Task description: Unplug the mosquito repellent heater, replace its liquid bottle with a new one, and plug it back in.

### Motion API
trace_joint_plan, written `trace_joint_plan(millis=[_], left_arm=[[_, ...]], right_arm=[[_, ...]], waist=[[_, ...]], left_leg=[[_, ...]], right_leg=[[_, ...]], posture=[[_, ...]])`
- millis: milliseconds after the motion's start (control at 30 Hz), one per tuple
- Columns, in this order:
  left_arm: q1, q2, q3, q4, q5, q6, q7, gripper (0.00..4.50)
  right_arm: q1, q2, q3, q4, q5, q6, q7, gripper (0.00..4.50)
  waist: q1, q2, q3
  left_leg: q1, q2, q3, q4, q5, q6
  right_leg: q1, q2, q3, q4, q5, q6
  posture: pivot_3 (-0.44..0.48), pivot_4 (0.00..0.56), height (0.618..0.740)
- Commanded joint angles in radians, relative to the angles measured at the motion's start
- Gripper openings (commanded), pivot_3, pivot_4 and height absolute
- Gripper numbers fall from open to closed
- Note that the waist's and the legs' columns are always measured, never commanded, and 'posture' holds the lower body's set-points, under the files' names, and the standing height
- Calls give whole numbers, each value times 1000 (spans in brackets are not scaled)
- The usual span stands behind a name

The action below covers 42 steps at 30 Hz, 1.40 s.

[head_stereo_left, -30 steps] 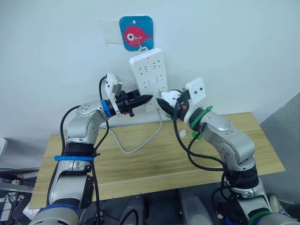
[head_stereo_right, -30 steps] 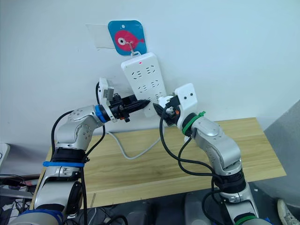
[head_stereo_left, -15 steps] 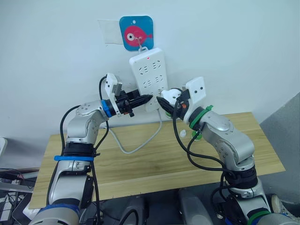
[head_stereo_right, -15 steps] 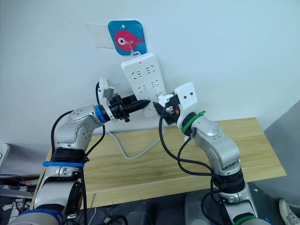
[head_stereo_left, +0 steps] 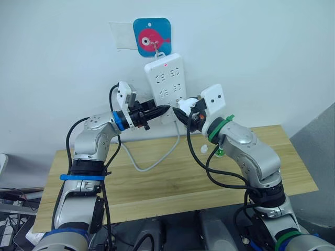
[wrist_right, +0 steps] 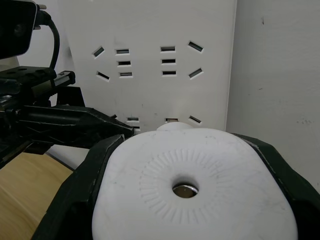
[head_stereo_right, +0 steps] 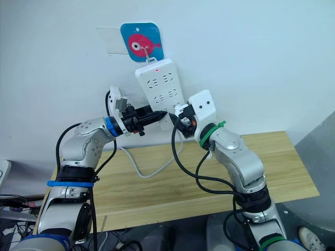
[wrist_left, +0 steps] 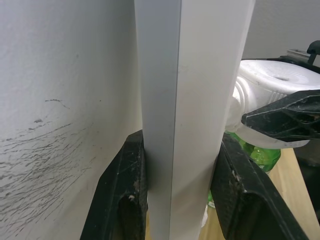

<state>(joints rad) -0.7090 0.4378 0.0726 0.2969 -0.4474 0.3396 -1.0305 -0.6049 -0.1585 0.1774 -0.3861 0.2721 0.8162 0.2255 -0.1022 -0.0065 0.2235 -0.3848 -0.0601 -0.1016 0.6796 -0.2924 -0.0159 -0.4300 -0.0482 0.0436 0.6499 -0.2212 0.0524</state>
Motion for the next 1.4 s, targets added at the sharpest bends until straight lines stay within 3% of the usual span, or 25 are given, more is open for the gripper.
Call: trace_joint_plan(millis=[33,367,1033,1167,1400], left_arm=[[-8,-18,-2,-73,-23,4,5,1295],[22,-54,-4,-133,-37,30,44,1295],[40,-51,-2,-156,-32,43,31,1295],[28,-38,3,-119,-3,16,34,1295],[10,-23,11,-54,26,-37,37,1295]], right_arm=[[-37,29,7,-9,-29,17,-38,3033],[-70,126,19,21,-60,26,-82,3033],[-107,172,33,118,-102,-17,-67,3033],[-71,134,6,48,-67,-5,-22,4351],[41,-6,-56,-177,52,114,101,4477]], waist=[[0,0,0],[-4,0,0],[-13,0,0],[-12,0,0],[0,-1,0]], left_leg=[[0,0,0,0,0,0],[0,0,0,0,0,0],[0,0,3,0,0,0],[-1,0,3,0,0,0],[-10,-1,0,0,2,-3]], right_leg=[[0,0,0,0,0,0],[-1,-1,0,1,0,0],[-7,0,3,9,0,0],[-7,0,3,9,0,0],[-12,-2,-1,5,0,0]], posture=[[-153,202,740],[-152,203,740],[-133,208,740],[-134,208,740],[-146,206,740]])
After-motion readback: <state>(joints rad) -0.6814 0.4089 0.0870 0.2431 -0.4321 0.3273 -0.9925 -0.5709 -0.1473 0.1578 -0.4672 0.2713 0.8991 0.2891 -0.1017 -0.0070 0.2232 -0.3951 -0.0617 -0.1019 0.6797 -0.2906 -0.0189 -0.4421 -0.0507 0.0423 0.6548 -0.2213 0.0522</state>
